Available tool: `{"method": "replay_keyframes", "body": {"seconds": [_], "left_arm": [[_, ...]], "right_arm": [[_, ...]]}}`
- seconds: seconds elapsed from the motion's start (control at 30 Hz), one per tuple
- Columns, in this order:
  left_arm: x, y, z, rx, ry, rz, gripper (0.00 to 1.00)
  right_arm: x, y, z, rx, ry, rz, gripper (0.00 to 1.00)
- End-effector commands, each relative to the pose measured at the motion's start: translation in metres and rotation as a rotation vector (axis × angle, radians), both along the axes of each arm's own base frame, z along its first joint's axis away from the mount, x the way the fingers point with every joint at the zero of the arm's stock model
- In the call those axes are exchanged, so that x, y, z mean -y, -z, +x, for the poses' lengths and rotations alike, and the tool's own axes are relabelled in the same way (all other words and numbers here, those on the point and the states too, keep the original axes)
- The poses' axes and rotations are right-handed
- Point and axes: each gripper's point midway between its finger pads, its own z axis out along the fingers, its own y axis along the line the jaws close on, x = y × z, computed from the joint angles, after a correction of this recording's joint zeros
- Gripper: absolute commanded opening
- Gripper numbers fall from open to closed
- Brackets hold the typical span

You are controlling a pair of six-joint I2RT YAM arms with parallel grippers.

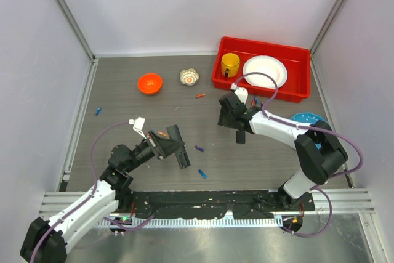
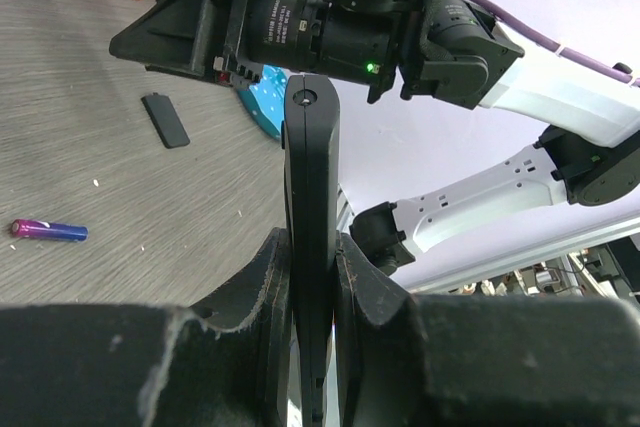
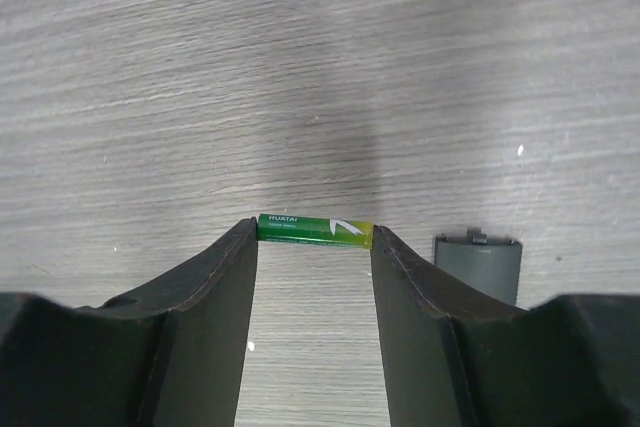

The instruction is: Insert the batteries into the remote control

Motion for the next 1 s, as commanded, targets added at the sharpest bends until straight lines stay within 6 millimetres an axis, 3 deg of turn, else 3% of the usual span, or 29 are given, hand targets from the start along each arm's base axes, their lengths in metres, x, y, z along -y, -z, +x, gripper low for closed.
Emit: {"method": "replay_keyframes", "body": {"seconds": [0.0, 0.27, 0.63, 0.87, 0.97], "left_arm": [[-0.002, -0.019, 0.003, 0.053, -0.018, -0.05, 0.0], [-0.006, -0.021, 0.007, 0.06, -0.054, -0.053, 0.0], [-0.007, -0.015, 0.008, 0.059, -0.063, -0.044, 0.0], [-0.009, -0.012, 0.008, 0.057, -0.073, -0.034, 0.0], [-0.01, -0.011, 0.008, 0.055, -0.078, -0.033, 0.0]], "right_arm": [[0.003, 0.003, 0.001, -0.008, 0.308, 0.183, 0.22], [0.005, 0.013, -0.002, -0.041, 0.636, 0.373, 0.1], [0.009, 0.048, -0.008, -0.149, 0.753, 0.219, 0.1], [0.014, 0.056, -0.011, -0.181, 0.758, 0.126, 0.15], [0.015, 0.055, -0.011, -0.182, 0.738, 0.107, 0.27]]}}
